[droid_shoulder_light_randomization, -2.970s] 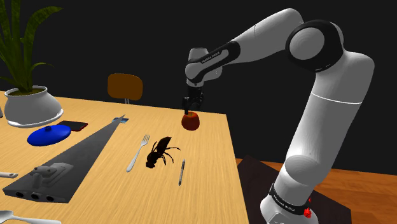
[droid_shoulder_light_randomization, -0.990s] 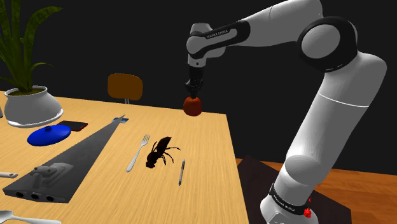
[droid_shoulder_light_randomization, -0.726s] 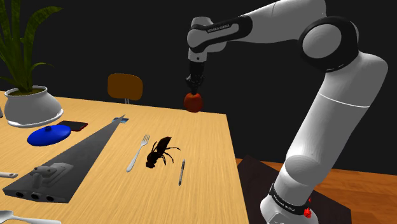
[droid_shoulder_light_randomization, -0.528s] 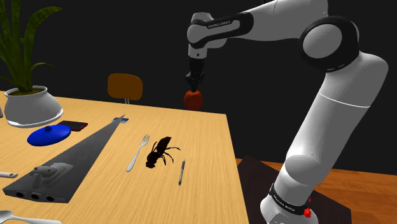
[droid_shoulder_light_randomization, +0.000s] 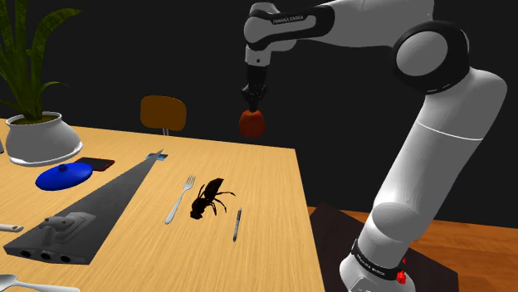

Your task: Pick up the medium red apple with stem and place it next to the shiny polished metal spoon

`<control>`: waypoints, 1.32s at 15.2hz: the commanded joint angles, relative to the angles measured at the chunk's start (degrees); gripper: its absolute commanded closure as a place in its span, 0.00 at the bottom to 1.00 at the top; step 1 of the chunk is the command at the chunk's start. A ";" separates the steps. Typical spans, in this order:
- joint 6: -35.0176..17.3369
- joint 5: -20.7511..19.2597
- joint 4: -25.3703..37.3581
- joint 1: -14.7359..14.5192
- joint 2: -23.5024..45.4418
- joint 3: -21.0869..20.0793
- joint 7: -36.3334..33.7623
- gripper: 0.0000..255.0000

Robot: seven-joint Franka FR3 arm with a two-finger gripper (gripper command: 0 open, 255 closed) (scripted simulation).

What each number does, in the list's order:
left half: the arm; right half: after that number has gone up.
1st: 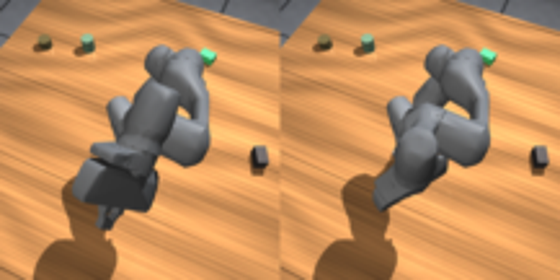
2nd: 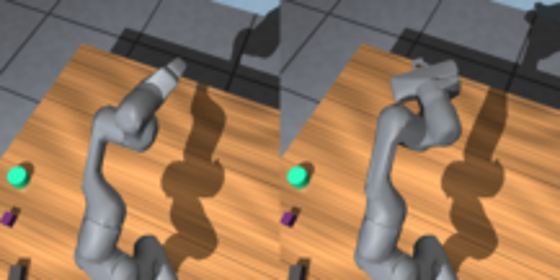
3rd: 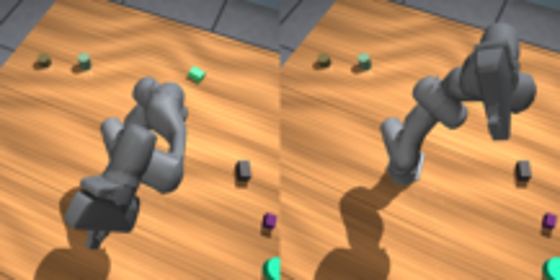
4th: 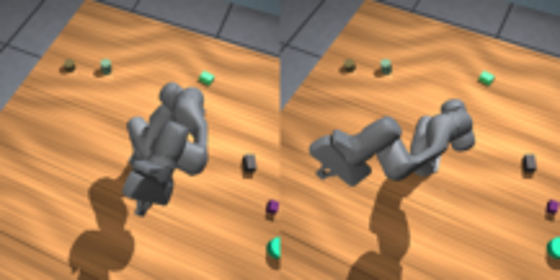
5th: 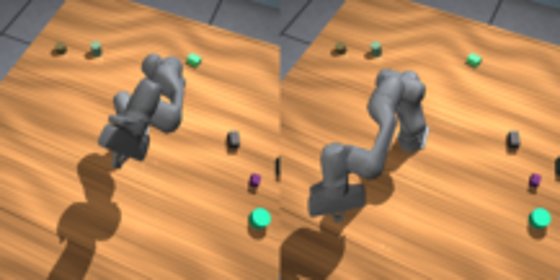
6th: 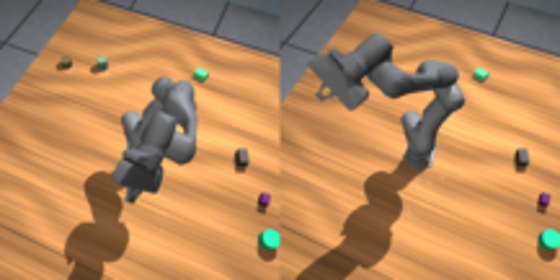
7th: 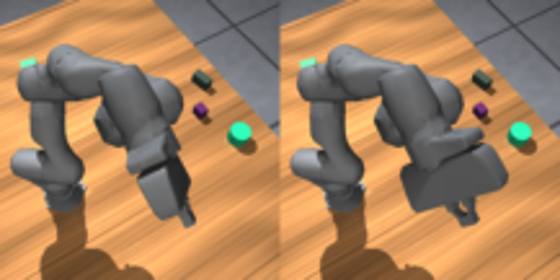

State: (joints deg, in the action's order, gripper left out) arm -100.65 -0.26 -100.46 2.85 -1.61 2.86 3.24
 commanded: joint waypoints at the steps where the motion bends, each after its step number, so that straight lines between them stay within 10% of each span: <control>1: -0.27 -0.07 -1.52 -0.97 -1.23 -1.03 -2.03 1.00; 20: -4.98 0.54 -9.31 -12.49 -4.17 -15.43 -27.77 1.00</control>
State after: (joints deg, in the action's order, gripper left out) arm -105.58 0.21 -109.64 -9.03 -5.69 -11.82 -23.09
